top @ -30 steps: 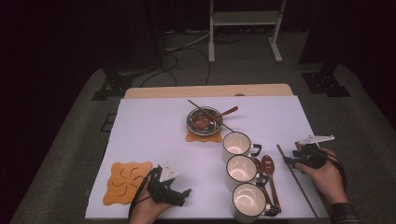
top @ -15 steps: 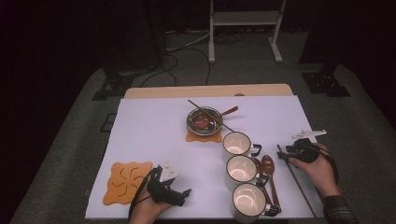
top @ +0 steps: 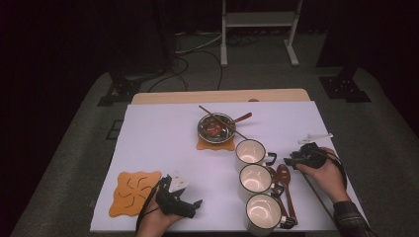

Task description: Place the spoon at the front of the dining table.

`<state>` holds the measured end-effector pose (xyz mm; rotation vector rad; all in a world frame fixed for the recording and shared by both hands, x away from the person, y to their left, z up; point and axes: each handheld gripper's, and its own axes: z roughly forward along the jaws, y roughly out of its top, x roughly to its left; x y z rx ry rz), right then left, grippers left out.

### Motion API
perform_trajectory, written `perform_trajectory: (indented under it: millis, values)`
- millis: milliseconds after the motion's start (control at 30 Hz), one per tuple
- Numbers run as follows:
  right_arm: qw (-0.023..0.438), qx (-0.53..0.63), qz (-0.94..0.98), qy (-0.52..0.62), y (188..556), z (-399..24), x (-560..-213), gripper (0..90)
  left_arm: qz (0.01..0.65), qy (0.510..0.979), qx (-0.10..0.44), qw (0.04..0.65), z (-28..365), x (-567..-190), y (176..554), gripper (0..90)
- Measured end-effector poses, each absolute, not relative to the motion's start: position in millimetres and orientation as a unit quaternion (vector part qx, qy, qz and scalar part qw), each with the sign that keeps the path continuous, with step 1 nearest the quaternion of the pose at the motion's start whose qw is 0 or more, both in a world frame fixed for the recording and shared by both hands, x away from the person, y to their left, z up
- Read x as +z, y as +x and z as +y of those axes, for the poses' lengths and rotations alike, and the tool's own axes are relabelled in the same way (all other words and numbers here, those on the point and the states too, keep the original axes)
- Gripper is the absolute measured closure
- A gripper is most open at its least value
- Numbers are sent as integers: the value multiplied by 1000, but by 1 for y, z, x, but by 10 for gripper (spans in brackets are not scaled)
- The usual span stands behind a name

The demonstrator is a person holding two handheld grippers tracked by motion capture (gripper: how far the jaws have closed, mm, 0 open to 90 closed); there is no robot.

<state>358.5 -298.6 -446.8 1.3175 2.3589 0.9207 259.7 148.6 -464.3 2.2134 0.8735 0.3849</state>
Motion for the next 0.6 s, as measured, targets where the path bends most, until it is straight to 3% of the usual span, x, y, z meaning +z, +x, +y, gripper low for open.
perform_trajectory:
  millis: [600]
  values:
    - [151, 325, 814, 457, 350, -302, -441, 494, 338, 858, 150, 357, 149, -464, 260, 5]
